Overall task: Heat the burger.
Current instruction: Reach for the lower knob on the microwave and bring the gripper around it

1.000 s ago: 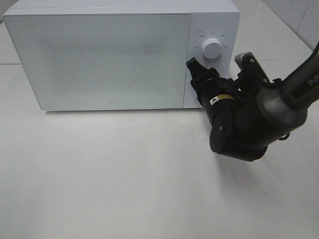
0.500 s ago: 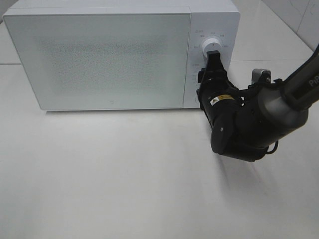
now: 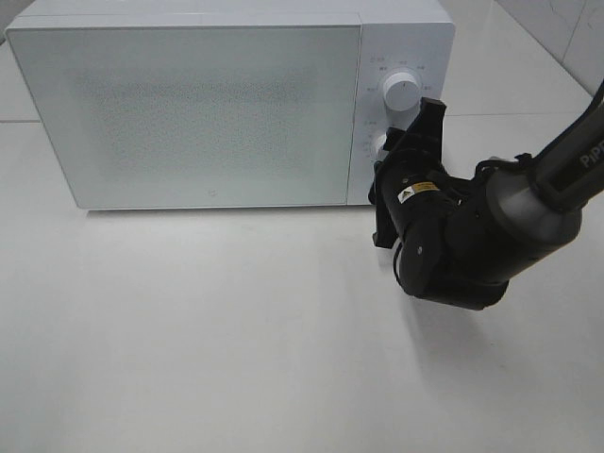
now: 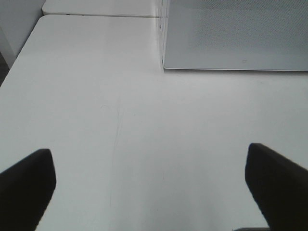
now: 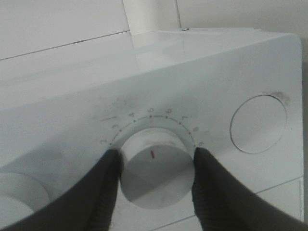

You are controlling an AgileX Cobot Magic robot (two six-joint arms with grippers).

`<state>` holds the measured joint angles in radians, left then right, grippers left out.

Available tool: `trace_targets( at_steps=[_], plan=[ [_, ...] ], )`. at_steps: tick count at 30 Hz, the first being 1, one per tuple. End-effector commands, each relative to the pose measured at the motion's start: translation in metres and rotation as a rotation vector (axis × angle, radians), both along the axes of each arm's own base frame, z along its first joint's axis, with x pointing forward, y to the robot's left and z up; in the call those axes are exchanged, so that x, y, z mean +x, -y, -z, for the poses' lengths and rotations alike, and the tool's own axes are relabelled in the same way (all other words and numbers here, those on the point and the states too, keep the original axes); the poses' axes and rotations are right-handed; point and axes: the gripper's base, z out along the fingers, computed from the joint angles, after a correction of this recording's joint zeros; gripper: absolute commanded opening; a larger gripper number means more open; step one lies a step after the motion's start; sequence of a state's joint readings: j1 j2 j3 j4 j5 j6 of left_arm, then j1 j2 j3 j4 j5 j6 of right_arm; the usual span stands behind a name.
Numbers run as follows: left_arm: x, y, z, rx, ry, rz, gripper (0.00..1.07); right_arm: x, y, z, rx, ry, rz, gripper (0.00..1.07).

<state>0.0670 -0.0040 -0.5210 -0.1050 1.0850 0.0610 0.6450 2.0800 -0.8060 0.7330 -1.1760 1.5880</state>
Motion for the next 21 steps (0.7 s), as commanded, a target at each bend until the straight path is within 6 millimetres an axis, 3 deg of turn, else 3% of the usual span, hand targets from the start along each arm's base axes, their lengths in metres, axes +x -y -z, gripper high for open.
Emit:
trace_targets(
  at_steps=[1, 14, 21],
  plan=[
    [-0.0015, 0.0004, 0.0002, -0.006, 0.025, -0.001, 1.00, 0.0045, -0.0238, -0.0120, -0.013, 0.068, -0.200, 0.00],
    [-0.0015, 0.0004, 0.0002, -0.006, 0.025, -0.001, 1.00, 0.0046, -0.0236, -0.0121, 0.004, 0.067, -0.195, 0.02],
    [-0.0015, 0.0004, 0.0002, -0.006, 0.025, -0.001, 1.00, 0.0046, -0.0231, -0.0119, 0.001, 0.066, -0.190, 0.15]
  ],
)
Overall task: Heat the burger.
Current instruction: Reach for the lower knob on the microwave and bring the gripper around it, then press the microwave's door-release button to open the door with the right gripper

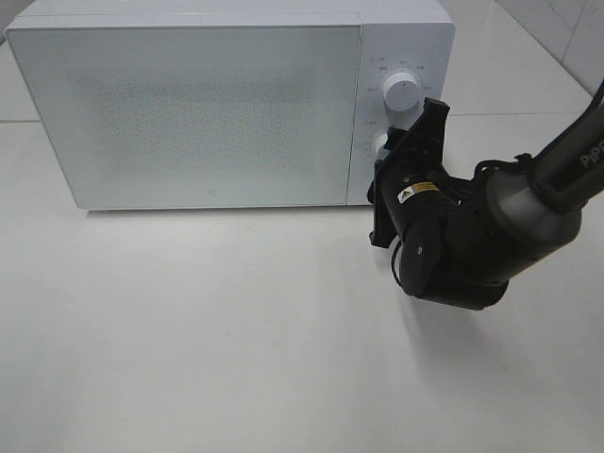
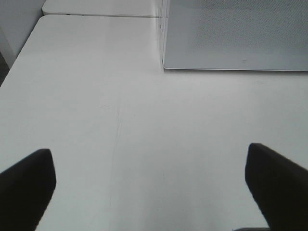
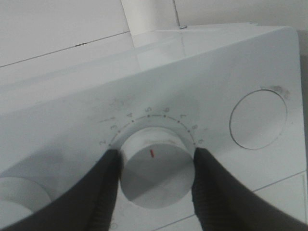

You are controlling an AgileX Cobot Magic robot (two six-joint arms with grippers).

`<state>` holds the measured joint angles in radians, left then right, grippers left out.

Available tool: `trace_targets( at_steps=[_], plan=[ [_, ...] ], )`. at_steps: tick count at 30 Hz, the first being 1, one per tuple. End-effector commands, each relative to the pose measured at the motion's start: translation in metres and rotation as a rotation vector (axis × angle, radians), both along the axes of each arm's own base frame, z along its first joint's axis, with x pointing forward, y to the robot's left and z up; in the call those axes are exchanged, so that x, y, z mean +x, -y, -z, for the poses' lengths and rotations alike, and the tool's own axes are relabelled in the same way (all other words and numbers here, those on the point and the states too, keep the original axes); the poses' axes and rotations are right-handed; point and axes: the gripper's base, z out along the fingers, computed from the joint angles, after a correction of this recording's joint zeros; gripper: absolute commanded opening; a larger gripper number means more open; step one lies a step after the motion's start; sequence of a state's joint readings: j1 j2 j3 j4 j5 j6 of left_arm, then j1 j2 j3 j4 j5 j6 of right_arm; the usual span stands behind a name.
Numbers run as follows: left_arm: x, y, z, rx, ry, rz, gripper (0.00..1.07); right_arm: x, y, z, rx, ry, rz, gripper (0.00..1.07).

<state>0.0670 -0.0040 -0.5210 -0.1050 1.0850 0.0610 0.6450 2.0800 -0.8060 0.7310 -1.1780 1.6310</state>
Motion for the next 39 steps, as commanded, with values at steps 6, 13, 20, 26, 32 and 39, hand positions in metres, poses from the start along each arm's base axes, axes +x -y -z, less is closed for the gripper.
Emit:
trace_targets(
  at_steps=[6, 13, 20, 26, 32, 39],
  plan=[
    [-0.002, 0.000, 0.000, -0.006, 0.025, -0.001, 1.00, 0.005, -0.020, -0.011, -0.062, 0.062, -0.166, 0.35],
    [-0.002, 0.000, 0.000, -0.006, 0.025, -0.001, 1.00, 0.005, -0.016, -0.010, -0.114, 0.052, -0.126, 0.52],
    [-0.002, 0.000, 0.000, -0.006, 0.025, -0.001, 1.00, 0.006, -0.013, -0.011, -0.177, 0.063, -0.104, 0.63],
    [-0.002, 0.000, 0.000, -0.006, 0.025, -0.001, 1.00, 0.006, -0.013, -0.011, -0.202, 0.060, -0.111, 0.70],
    [-0.002, 0.000, 0.000, -0.006, 0.025, -0.001, 1.00, 0.003, -0.012, -0.009, -0.209, 0.036, -0.122, 0.72],
    [-0.002, 0.000, 0.000, -0.006, 0.025, -0.001, 1.00, -0.010, -0.007, -0.008, -0.256, 0.002, -0.151, 0.72]
  ],
)
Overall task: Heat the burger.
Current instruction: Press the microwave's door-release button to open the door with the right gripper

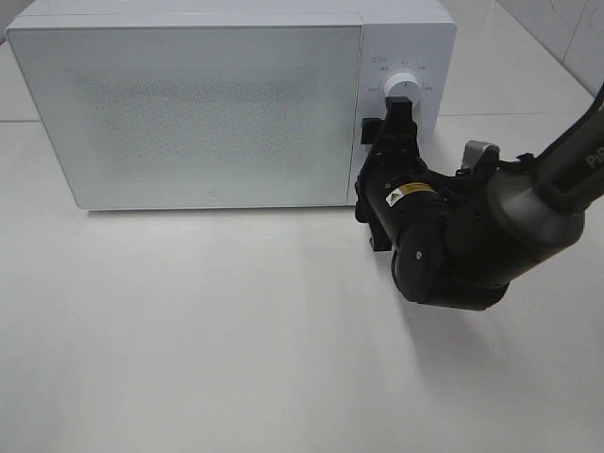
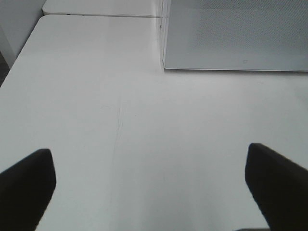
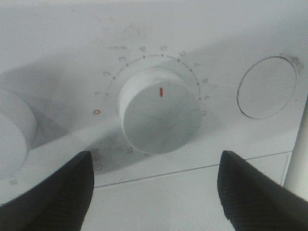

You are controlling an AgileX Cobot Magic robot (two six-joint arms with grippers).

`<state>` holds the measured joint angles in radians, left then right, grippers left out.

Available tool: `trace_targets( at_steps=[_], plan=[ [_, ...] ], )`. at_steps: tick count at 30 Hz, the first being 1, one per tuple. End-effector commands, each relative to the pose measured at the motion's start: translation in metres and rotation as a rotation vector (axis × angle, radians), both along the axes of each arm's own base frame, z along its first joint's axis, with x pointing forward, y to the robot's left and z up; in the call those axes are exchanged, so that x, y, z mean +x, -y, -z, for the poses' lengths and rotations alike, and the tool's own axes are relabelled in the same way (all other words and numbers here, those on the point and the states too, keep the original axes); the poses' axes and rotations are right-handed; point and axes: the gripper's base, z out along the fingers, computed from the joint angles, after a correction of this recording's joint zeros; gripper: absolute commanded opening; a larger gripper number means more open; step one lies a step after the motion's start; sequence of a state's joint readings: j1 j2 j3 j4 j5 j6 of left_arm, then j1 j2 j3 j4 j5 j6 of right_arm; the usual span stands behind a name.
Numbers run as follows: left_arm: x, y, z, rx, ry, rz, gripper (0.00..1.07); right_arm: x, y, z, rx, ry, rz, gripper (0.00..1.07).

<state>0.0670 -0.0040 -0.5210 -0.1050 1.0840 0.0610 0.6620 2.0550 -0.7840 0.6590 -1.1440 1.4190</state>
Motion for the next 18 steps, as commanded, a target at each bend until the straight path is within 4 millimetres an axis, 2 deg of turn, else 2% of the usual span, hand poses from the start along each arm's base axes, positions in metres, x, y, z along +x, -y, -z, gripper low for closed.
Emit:
trace_targets(
  at_steps=[1, 10, 15, 18],
  plan=[
    [-0.002, 0.000, 0.000, -0.006, 0.024, 0.000, 1.00, -0.006, 0.002, -0.004, -0.049, -0.018, -0.042, 0.72],
    [-0.002, 0.000, 0.000, -0.006, 0.024, 0.000, 1.00, -0.025, 0.012, -0.013, -0.153, -0.072, -0.113, 0.71],
    [-0.002, 0.000, 0.000, -0.006, 0.024, 0.000, 1.00, -0.038, 0.015, -0.023, -0.295, -0.116, -0.217, 0.71],
    [-0.002, 0.000, 0.000, -0.006, 0.024, 0.000, 1.00, -0.045, 0.016, -0.032, -0.465, -0.161, -0.357, 0.71]
  ],
)
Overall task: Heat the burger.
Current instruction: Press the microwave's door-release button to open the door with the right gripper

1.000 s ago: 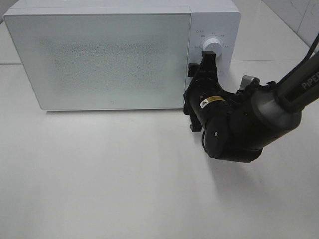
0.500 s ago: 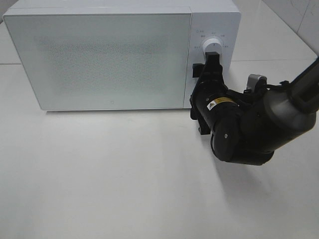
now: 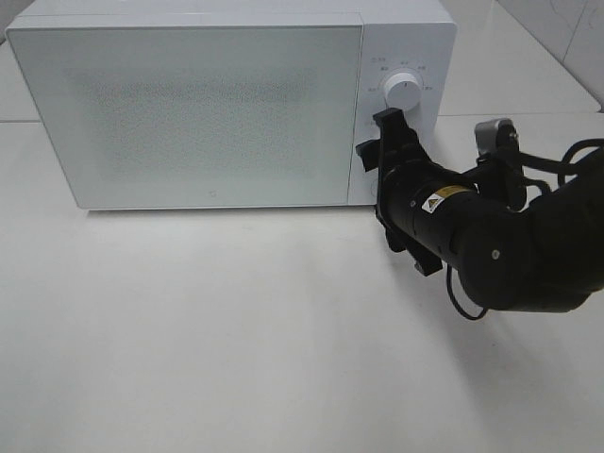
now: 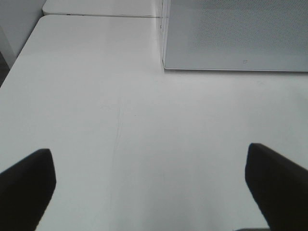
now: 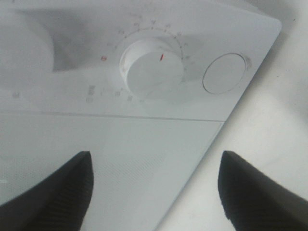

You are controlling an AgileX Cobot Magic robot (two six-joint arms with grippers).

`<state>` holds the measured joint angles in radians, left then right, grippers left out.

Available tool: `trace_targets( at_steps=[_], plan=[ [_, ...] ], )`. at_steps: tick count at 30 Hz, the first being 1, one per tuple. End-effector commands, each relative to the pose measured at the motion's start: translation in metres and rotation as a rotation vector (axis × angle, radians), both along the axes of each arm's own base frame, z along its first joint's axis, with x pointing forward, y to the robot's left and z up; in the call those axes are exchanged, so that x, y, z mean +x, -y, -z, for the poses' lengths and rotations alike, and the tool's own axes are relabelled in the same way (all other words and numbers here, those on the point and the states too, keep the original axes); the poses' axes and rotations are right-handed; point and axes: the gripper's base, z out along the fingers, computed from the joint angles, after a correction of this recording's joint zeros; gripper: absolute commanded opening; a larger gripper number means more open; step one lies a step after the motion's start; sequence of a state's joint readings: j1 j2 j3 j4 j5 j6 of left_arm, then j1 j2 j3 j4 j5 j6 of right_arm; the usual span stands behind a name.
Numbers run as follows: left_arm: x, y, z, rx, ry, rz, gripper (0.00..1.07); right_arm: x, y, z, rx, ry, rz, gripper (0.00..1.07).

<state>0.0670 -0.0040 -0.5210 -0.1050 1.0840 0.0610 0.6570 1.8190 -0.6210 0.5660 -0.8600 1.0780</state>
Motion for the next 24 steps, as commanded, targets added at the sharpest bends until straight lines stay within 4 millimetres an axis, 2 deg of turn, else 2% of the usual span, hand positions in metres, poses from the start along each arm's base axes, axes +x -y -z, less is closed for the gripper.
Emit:
trace_targets(
  at_steps=[1, 2, 7, 10, 15, 18, 20, 24],
  plan=[
    [-0.002, 0.000, 0.000, -0.006, 0.024, 0.000, 1.00, -0.009, 0.000, -0.011, -0.218, -0.042, -0.190, 0.71],
    [-0.002, 0.000, 0.000, -0.006, 0.024, 0.000, 1.00, -0.009, 0.000, -0.011, -0.218, -0.042, -0.190, 0.71],
    [-0.002, 0.000, 0.000, -0.006, 0.024, 0.000, 1.00, -0.016, 0.008, -0.024, -0.452, -0.054, -0.389, 0.71],
    [-0.002, 0.000, 0.000, -0.006, 0.024, 0.000, 1.00, -0.017, 0.010, -0.027, -0.487, -0.050, -0.423, 0.71],
    [-0.002, 0.000, 0.000, -0.006, 0.024, 0.000, 1.00, -0.027, 0.019, -0.049, -0.693, -0.012, -0.641, 0.71],
    [-0.002, 0.000, 0.000, -0.006, 0.024, 0.000, 1.00, -0.029, 0.019, -0.051, -0.713, -0.016, -0.665, 0.71],
    [-0.002, 0.000, 0.000, -0.006, 0.024, 0.000, 1.00, -0.037, 0.022, -0.064, -0.834, -0.024, -0.793, 0.71],
    [-0.002, 0.000, 0.000, -0.006, 0.024, 0.000, 1.00, -0.043, 0.026, -0.074, -0.929, -0.062, -0.867, 0.71]
  ],
)
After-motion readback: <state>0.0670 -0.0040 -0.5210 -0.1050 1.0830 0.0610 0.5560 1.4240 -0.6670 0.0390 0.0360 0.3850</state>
